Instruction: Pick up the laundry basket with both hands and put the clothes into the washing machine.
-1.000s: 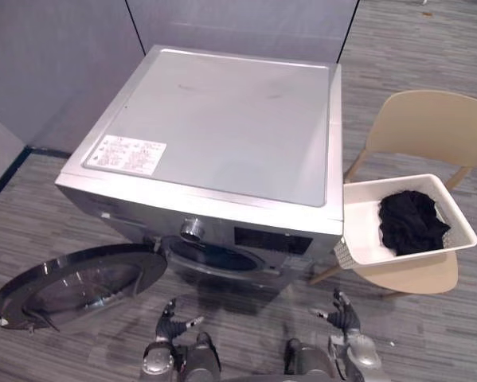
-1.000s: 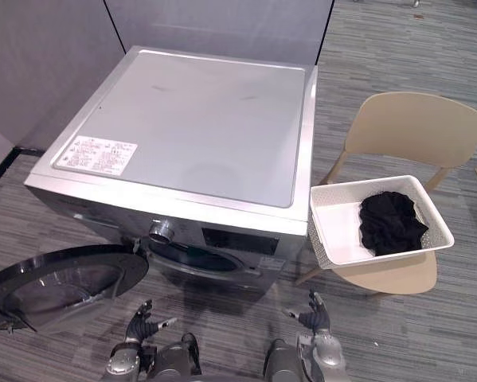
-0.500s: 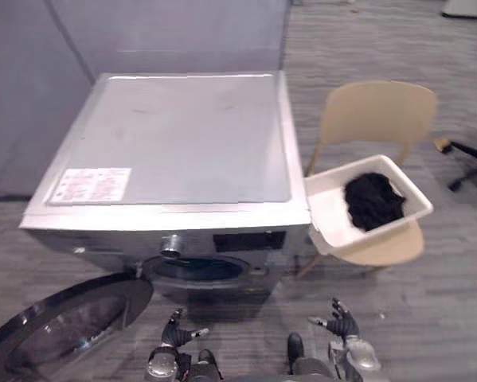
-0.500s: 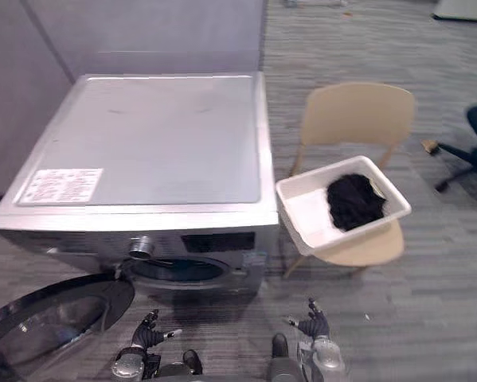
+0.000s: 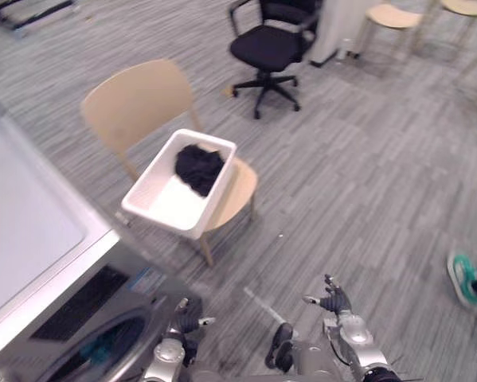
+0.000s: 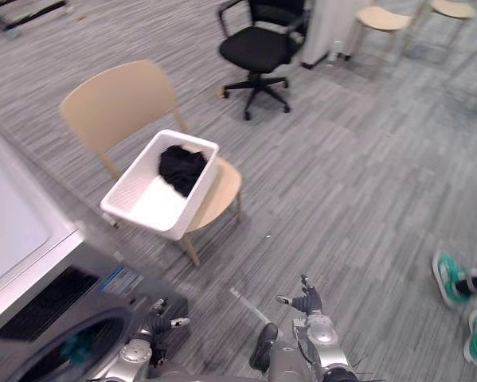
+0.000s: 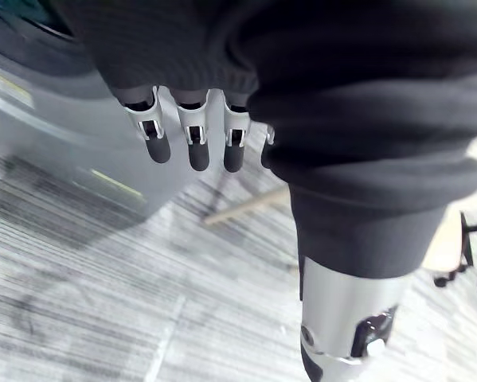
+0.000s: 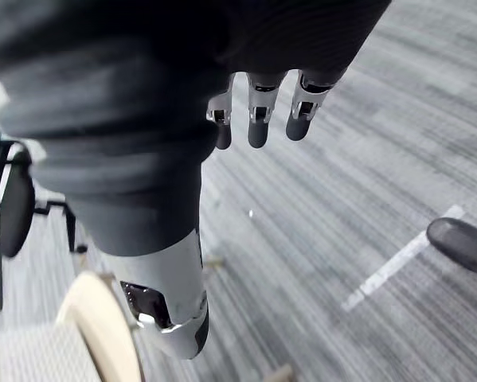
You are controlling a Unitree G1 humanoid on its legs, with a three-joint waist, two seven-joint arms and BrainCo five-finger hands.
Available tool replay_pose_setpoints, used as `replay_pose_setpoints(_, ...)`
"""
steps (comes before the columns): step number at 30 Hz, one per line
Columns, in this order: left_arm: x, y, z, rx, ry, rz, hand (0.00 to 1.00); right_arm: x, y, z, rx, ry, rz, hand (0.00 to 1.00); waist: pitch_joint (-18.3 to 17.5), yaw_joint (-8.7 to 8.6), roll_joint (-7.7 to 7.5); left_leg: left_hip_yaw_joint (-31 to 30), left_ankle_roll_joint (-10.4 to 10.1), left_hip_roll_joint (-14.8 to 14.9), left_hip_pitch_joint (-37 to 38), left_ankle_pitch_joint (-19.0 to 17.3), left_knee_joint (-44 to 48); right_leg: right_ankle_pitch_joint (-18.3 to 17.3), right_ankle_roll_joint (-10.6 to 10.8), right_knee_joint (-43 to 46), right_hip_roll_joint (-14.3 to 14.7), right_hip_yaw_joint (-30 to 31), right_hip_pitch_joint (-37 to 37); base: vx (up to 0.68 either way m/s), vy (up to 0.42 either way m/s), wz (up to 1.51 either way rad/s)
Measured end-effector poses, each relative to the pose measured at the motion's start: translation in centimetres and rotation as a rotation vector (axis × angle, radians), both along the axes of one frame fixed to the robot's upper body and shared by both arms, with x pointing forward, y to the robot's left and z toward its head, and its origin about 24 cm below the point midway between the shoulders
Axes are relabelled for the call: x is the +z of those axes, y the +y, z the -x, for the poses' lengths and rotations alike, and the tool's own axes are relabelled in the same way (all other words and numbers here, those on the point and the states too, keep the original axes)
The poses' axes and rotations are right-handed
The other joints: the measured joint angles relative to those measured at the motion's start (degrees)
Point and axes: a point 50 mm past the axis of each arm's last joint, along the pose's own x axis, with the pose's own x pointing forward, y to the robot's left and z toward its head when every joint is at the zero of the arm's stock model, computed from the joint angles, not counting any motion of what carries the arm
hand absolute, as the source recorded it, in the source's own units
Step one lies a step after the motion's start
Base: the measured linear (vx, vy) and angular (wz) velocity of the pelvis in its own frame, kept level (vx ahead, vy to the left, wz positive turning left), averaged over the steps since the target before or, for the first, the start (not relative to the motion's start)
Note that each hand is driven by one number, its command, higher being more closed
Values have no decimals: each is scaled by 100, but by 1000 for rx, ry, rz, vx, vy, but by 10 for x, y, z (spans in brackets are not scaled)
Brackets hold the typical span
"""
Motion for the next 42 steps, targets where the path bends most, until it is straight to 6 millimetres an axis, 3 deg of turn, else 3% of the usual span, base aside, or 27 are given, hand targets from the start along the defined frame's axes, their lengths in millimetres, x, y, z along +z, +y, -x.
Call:
replay_pose_setpoints(1, -1, -4, 1, -12, 4, 8, 0, -1, -3, 2, -3, 5, 5, 0, 64, 66, -43, -549, -86, -498, -340, -67, -109, 0, -5, -198, 81, 110, 146, 155, -39, -79)
replay_pose_setpoints(4, 2, -8, -1, -12, -15, 23, 0, -5, -4, 14, -20, 28, 4, 0, 94, 219, 57, -955, -81, -1271, -898, -20, -1583, 142, 65, -685, 263, 91, 524, 212, -21, -66)
replay_pose_setpoints(5, 3, -9, -5, -12, -26, 25, 0, -6, -5, 15, -24, 30, 7, 0, 95, 227, 132, -955, -73, -1369, -955, 29, -1982, 194, 81, -756, 317, 94, 596, 343, 52, -86)
replay_pose_setpoints(6, 4, -2, -4, 10, -26, 18, 0, -8, 2, 17, -26, 38, -8, 0, 111, 373, 8, -847, 256, -1573, -744, 515, -2501, 333, 258, -1101, 349, 259, 819, 265, 50, -56)
replay_pose_setpoints(9, 7, -4, -12, 11, -52, 25, 0, -7, 5, 13, -27, 26, -13, 0, 79, 372, -88, -725, 278, -1754, -787, 532, -2762, 431, 371, -1368, 245, 308, 813, 278, 76, 8)
replay_pose_setpoints(10, 5, -7, -8, 19, -35, 36, 0, -6, 5, 9, -23, 25, -9, 0, 85, 424, -49, -732, 472, -1780, -803, 425, -2631, 297, 508, -1215, 189, 304, 810, 297, 181, 25)
replay_pose_setpoints(11, 3, -6, -2, 55, -29, 52, 0, -6, 5, 8, -20, 24, -8, 0, 84, 492, -47, -710, 732, -1823, -717, 262, -2498, -128, 800, -585, 13, 241, 738, 308, 207, 24)
replay_pose_setpoints(12, 3, -5, -2, 65, -30, 55, 0, -8, 5, 10, -22, 34, -8, 0, 80, 522, -75, -712, 753, -1859, -575, 166, -2532, -401, 1005, -9, -156, 251, 637, 356, 205, 46)
replay_pose_setpoints(13, 2, -4, 0, 69, -22, 53, 0, -10, 5, 11, -20, 53, -10, 0, 82, 529, -189, -778, 758, -2027, -314, -18, -2550, -686, 1261, 1541, -579, 515, 234, 388, 195, 90)
replay_pose_setpoints(14, 2, 2, 2, 74, -17, 42, 0, -12, 8, 15, -18, 63, -18, 0, 66, 468, -330, -1060, 818, -2304, -71, -133, -2534, -533, 1270, 3008, -1038, 795, -170, 417, 163, 111)
replay_pose_setpoints(15, 2, 5, 3, 77, -16, 39, 0, -13, 9, 16, -14, 68, -18, 0, 63, 444, -385, -1193, 841, -2411, 74, -178, -2533, -332, 1322, 3557, -1204, 919, -302, 482, 114, 148)
replay_pose_setpoints(16, 1, 4, 5, 70, -6, 34, 0, -13, 10, 16, -4, 69, -13, 0, 78, 362, -415, -1579, 892, -2563, 301, -242, -2533, 45, 1296, 4352, -1363, 1084, -504, 611, 10, 159)
replay_pose_setpoints(19, 2, 4, 3, 55, -9, 28, 0, -12, 3, 14, -2, 63, 9, 0, 91, 349, -244, -2530, 892, -2538, 725, -250, -2799, -936, 740, 4012, -1088, 1029, -621, 535, -86, 150)
replay_pose_setpoints(21, 1, 0, 2, 53, -8, 37, 0, -8, -3, 12, 1, 49, 25, 0, 109, 328, -18, -3232, 853, -2405, 826, -227, -2944, -1132, 638, 2938, -488, 1686, -855, 376, -175, 142)
replay_pose_setpoints(22, 2, -2, -1, 50, -15, 43, 0, -4, -7, 8, 4, 27, 34, 0, 93, 297, -3, -3579, 844, -2368, 798, -225, -2929, -1093, 712, 2495, -171, 2355, -1063, 396, -315, 190)
replay_pose_setpoints(23, 4, -5, -7, 41, -27, 47, 0, -2, -11, 8, -2, 17, 38, 0, 101, 175, 20, -4039, 550, -2367, 683, -235, -2780, -834, 1071, 1644, 146, 3582, -1222, 399, -350, 204)
replay_pose_setpoints(24, 4, -6, -9, 42, -25, 42, 0, -3, -13, 10, -18, 20, 33, 0, 96, 149, 14, -4238, 424, -2369, 629, -306, -2654, -635, 1207, 1196, 167, 4030, -1148, 526, -501, 248)
replay_pose_setpoints(25, 4, -2, -10, 47, -25, 26, 0, -5, -14, 16, -42, 33, 24, 0, 142, 144, -66, -4538, 35, -2441, 627, -538, -2372, 379, 1227, 308, -56, 4294, -921, 379, -402, 172)
replay_pose_setpoints(26, 3, -8, -13, 57, -19, 44, 0, -4, -20, 15, -47, 35, 36, 0, 192, 188, 170, -4806, -94, -2292, 566, -602, -2231, 383, 1134, 399, 75, 3938, -760, 466, -512, 210)
replay_pose_setpoints(27, 4, -16, -14, 55, -33, 69, 0, 0, -28, 12, -80, 16, 48, 0, 172, 229, 212, -5011, -424, -2240, 332, -413, -2182, 207, 912, 574, -26, 3419, -664, 285, -386, 155)
replay_pose_setpoints(29, 5, -22, -15, 55, -39, 89, 0, 7, -30, 5, -96, -32, 47, 0, 170, 203, 216, -4927, -590, -2228, 118, -83, -2482, 59, 707, 682, -186, 2726, -385, 193, -377, 200)
replay_pose_setpoints(30, 4, -24, -14, 58, -39, 94, 0, 10, -30, 3, -97, -49, 43, 0, 170, 215, 212, -4527, -469, -2127, -39, 349, -2697, -19, 654, 663, -212, 2298, -120, 117, -300, 192)
replay_pose_setpoints(32, 3, -20, -11, 61, -31, 84, 0, 10, -25, 2, -113, -63, 19, 0, 89, 223, 84, -3769, -189, -1973, -92, 563, -2800, -153, 639, 549, -317, 1900, 178, 90, -197, 150)
replay_pose_setpoints(34, 1, -14, -5, 45, -14, 62, 0, 13, -19, -4, -115, -100, -2, 0, -36, 224, -107, -2479, -130, -1706, -137, 708, -3282, -180, 635, 188, -362, 1495, 341, 83, -120, 123)
replay_pose_setpoints(36, 0, -11, -3, 23, -5, 43, 0, 12, -19, -3, -156, -100, -20, 0, -60, 223, -202, -1964, 31, -1701, -169, 868, -3465, -177, 640, 31, -466, 1281, 436, -10, 46, 70)
replay_pose_setpoints(39, -3, -1, 4, 22, 17, 15, 0, 6, -14, 9, -187, -81, -42, 0, -162, 208, -326, -1849, 73, -1867, 62, 1067, -3774, -113, 722, -362, -537, 1133, 814, -11, 65, 39)
replay_pose_setpoints(42, -3, 6, 7, 13, 26, -8, 0, 18, -18, 12, -207, -140, -25, 0, -286, 146, -375, -1957, 81, -1979, 139, 1409, -4295, -24, 772, -504, -620, 981, 817, -38, 34, 33)
